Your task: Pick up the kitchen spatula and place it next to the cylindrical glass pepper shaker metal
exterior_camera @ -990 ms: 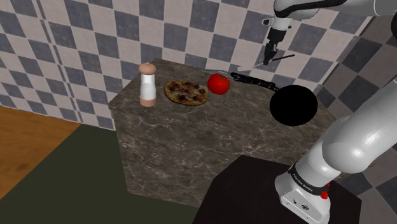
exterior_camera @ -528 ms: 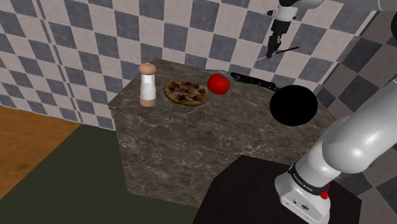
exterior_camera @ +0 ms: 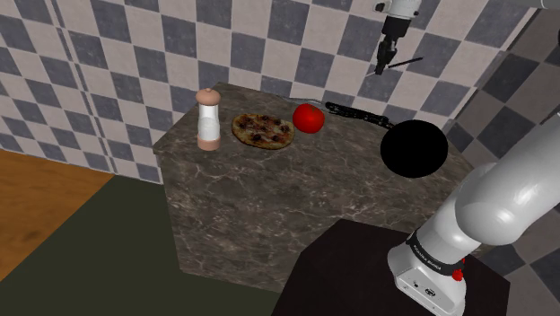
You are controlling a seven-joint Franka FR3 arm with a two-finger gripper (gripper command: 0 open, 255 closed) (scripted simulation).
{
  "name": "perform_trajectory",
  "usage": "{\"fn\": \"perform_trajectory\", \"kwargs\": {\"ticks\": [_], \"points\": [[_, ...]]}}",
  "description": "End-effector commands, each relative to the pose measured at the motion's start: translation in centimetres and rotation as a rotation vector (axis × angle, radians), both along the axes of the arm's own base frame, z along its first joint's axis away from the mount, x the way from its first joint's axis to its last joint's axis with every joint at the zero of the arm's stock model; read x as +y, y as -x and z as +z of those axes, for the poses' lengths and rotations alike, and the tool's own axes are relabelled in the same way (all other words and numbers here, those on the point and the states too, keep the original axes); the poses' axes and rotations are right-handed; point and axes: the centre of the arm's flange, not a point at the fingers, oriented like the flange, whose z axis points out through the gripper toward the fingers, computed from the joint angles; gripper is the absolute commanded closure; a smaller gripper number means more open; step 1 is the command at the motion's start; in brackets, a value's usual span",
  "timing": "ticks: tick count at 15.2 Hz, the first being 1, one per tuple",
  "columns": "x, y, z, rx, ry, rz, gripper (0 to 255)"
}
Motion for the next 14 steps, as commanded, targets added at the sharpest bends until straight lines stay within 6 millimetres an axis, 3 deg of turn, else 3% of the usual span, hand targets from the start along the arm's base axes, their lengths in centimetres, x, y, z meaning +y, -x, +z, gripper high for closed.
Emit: {"fn": "perform_trajectory", "kwargs": {"ticks": [1, 14], "points": [[2.6, -0.1, 0.1, 0.0, 0.0, -0.001, 255], [19.6, -2.0, 0.1, 0.0, 0.0, -0.001, 255]]}}
